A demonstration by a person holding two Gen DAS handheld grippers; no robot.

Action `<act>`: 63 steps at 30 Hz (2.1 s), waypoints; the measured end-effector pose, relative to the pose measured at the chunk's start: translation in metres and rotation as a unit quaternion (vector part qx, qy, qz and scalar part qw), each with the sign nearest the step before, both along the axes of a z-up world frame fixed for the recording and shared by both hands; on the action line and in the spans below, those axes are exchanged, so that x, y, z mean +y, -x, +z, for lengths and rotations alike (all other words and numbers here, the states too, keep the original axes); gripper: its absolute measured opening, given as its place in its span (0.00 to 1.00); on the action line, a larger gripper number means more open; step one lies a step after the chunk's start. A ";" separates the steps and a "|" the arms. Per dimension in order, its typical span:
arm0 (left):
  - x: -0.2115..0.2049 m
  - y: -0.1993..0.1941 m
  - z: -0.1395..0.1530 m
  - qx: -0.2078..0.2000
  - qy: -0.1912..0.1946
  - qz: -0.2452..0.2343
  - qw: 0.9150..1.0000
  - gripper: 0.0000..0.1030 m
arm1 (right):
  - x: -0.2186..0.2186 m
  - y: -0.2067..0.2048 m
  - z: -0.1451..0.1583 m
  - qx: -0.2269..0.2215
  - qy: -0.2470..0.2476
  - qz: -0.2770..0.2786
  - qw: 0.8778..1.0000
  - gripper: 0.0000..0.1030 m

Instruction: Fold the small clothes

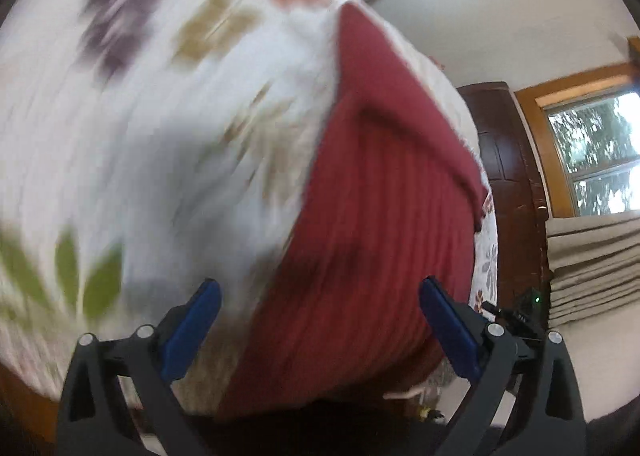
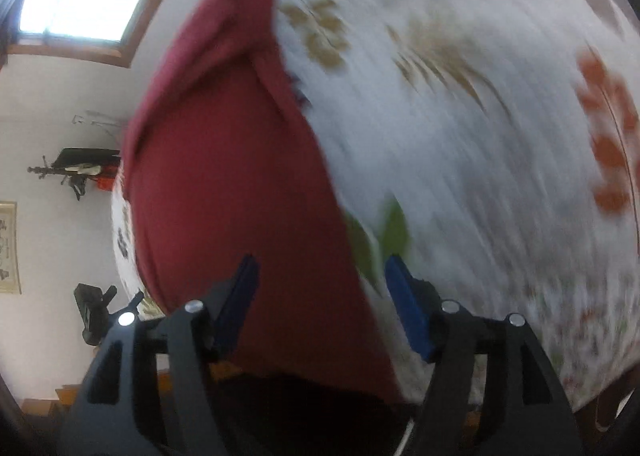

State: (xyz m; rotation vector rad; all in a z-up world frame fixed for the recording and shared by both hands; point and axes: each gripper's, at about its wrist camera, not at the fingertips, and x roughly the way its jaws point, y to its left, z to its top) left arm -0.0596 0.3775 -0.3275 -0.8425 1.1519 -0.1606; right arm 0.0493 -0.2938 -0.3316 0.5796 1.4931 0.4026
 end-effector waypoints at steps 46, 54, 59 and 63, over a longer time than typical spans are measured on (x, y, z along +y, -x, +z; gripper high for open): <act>-0.047 0.033 -0.122 0.110 0.096 -0.133 0.980 0.64 | 0.042 0.092 -0.074 0.091 -0.075 0.057 0.991 0.33; -0.050 0.033 -0.114 0.101 0.090 -0.158 0.978 0.10 | 0.056 0.103 -0.079 0.101 -0.089 0.053 0.989 0.07; -0.037 0.049 -0.107 0.084 0.121 -0.133 0.980 0.08 | 0.037 0.105 -0.068 0.092 -0.118 0.019 0.989 0.06; -0.023 0.063 -0.094 0.062 0.147 -0.106 0.981 0.08 | 0.024 0.108 -0.050 0.073 -0.146 -0.008 0.987 0.06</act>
